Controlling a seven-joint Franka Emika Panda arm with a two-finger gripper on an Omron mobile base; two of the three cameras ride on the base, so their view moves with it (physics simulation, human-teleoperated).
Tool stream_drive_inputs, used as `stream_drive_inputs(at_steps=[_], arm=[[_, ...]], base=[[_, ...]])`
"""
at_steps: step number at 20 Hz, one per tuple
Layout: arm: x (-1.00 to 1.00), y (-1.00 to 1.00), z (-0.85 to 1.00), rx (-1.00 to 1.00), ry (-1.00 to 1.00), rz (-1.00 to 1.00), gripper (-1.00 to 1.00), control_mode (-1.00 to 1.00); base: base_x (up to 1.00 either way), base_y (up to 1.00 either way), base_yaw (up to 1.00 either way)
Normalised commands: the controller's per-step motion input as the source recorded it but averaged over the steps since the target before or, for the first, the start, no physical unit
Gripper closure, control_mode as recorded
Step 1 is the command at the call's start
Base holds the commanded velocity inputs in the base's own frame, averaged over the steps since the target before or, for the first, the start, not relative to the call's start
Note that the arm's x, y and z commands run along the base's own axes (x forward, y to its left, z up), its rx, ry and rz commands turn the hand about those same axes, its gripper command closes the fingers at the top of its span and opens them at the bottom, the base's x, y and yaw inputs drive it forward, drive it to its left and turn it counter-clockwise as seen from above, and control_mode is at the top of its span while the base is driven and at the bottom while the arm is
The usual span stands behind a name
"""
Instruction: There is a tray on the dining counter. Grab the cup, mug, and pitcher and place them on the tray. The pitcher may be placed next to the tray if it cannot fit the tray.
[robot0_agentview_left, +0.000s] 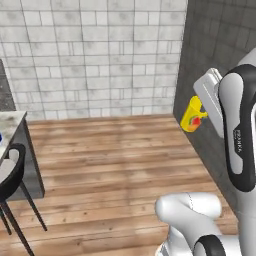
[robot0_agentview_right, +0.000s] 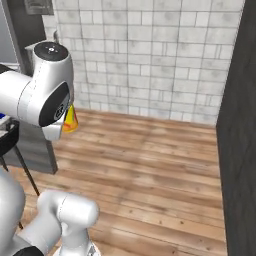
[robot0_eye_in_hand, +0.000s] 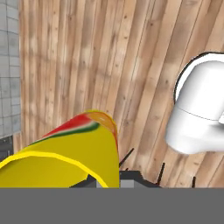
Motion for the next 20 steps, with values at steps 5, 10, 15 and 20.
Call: stream_drive_inputs(at_steps=[5, 10, 15, 20], arm=[[0.00, 0.00, 0.00, 0.00, 0.00, 0.00, 1.00, 1.00], [0.00, 0.00, 0.00, 0.00, 0.00, 0.00, 1.00, 1.00], [0.00, 0.00, 0.00, 0.00, 0.00, 0.00, 1.00, 1.00], [0.00, 0.00, 0.00, 0.00, 0.00, 0.00, 1.00, 1.00]], base=[[0.99, -0.16, 0.17], [0.70, -0.32, 0.36], [0.26, -0.23, 0.57], [0.20, -0.26, 0.67]])
